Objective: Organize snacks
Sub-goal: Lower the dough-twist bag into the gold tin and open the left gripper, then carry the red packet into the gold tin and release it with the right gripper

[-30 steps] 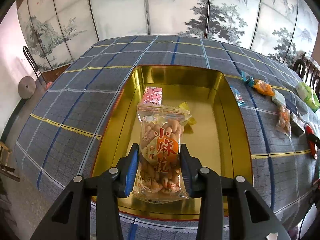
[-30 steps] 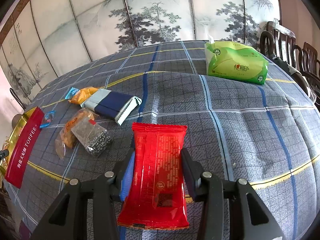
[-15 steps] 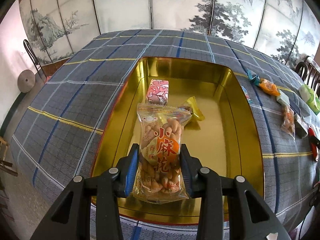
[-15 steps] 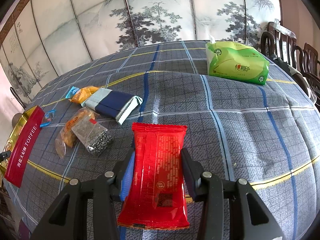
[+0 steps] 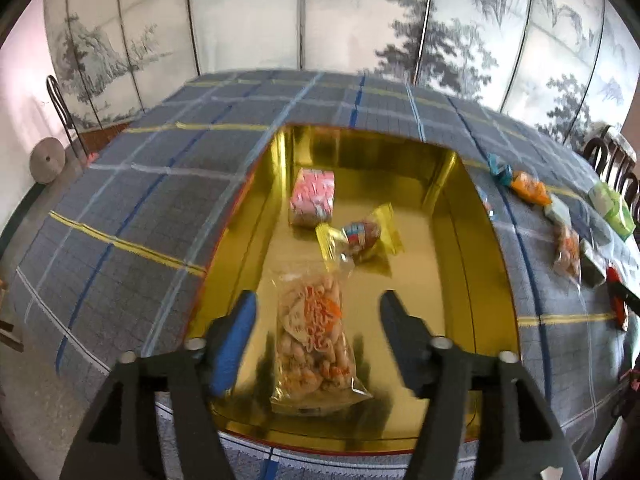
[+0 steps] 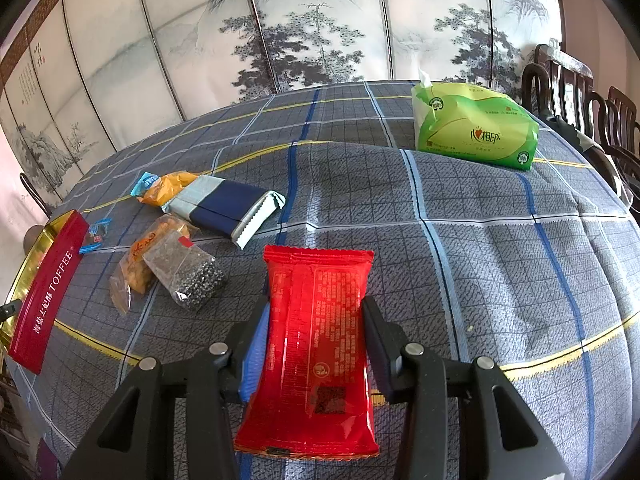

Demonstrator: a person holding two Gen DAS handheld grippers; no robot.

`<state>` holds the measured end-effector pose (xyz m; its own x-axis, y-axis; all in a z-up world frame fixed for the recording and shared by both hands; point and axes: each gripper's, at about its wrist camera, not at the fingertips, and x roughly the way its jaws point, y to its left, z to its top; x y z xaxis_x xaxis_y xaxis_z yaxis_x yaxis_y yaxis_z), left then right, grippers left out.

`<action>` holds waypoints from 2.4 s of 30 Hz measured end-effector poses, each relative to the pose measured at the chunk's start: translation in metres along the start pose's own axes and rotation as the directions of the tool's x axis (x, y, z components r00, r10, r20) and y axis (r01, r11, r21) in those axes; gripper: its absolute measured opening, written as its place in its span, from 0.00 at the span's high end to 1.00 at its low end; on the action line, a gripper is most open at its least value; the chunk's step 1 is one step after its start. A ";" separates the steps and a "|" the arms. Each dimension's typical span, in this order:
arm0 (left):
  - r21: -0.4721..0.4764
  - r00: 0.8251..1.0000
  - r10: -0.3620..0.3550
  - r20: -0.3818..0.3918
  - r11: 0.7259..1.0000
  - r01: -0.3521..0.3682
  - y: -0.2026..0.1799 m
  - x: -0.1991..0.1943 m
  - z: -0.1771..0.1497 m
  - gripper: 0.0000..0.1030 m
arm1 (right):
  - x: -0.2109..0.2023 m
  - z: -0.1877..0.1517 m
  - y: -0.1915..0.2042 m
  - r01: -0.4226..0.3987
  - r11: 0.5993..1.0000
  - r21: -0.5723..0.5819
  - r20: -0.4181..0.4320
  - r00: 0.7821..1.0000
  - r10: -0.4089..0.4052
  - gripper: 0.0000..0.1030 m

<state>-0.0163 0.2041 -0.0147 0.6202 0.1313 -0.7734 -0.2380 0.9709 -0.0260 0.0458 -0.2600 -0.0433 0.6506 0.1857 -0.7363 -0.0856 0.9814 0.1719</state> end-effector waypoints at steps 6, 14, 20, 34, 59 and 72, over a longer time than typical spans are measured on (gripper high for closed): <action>0.024 0.996 0.031 0.089 0.999 -0.033 -0.002 -0.014 0.000 0.30 | -0.001 0.000 -0.001 0.003 1.000 0.003 0.006 1.000 -0.003 0.57; 0.032 0.996 0.013 0.086 0.999 -0.015 -0.010 -0.021 -0.001 0.30 | -0.003 0.002 -0.006 0.003 0.999 0.033 0.004 1.000 -0.003 0.57; 0.013 0.994 0.005 0.105 1.000 -0.007 -0.010 -0.029 -0.002 0.29 | -0.010 0.002 -0.004 -0.013 0.997 0.071 0.006 1.000 0.013 0.57; -0.033 0.994 -0.060 0.088 0.997 0.063 -0.001 -0.039 -0.004 0.29 | -0.042 0.042 0.102 -0.202 0.976 -0.077 0.049 0.977 0.206 0.57; 0.052 0.984 0.095 0.147 0.993 -0.104 0.010 -0.059 -0.007 0.01 | 0.064 0.071 0.361 -0.470 0.833 -0.292 -0.276 0.875 0.397 0.57; 0.010 0.991 0.072 0.113 0.997 -0.073 0.023 -0.053 -0.006 0.01 | 0.106 0.071 0.390 -0.439 0.844 -0.306 -0.334 0.880 0.337 0.57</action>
<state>-0.0589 0.2183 0.0223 0.6819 0.2223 -0.6969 -0.2750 0.9607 0.0374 0.1345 0.1393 -0.0080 0.2920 0.5104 -0.8088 -0.5893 0.7621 0.2682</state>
